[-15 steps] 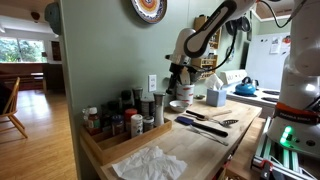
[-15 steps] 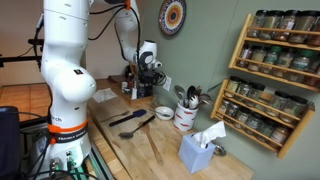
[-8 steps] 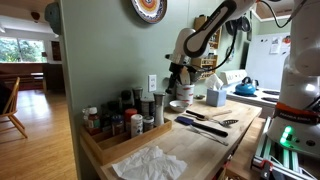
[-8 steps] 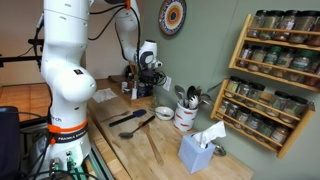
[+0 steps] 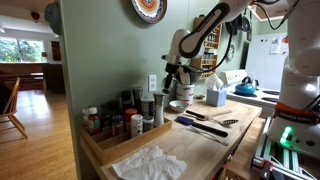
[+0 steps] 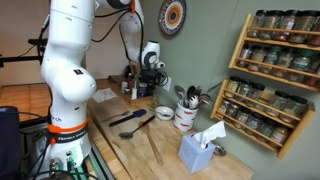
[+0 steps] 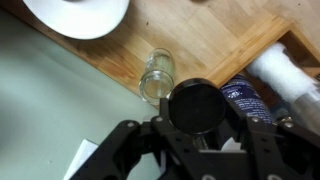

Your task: Pick up the black lid near the fork and put it on the clear spice bottle top which is near the wall socket

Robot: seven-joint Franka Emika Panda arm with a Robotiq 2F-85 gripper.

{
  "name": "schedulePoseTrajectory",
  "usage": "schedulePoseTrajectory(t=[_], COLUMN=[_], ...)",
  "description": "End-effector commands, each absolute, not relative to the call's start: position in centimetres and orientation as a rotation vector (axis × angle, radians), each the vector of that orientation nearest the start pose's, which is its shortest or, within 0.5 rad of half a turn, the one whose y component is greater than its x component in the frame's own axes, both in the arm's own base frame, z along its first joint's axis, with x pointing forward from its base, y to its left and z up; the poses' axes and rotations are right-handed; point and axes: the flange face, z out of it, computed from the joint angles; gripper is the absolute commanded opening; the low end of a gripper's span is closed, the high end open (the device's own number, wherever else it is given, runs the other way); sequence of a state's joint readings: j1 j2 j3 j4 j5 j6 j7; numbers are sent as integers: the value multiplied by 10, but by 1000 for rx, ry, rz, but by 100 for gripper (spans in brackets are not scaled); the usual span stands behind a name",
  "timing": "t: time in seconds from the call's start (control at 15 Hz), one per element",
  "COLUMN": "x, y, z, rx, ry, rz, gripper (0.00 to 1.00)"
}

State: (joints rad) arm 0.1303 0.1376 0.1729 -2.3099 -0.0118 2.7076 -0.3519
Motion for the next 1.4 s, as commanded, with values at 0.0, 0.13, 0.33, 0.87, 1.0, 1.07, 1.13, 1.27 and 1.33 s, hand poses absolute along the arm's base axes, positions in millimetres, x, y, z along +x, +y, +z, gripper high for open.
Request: schedulePoseTrajectory(t=[0.0, 0.13, 0.33, 0.87, 1.0, 1.07, 1.13, 1.27, 1.33], x=[538, 545, 554, 579, 583, 584, 585, 586, 586], y=[163, 164, 167, 167, 165, 165, 164, 164, 165], z=[299, 291, 280, 259, 256, 254, 252, 248, 247], rx=[-2999, -3024, -3039, -3101, -3116, -3119, -3121, -3126, -3126], ry=[-930, -866, -756, -573, -552, -543, -539, -532, -530], rz=[-347, -351, -343, -336, -326, -320, -311, -284, -269], gripper=[31, 31, 31, 31, 31, 31, 31, 31, 31])
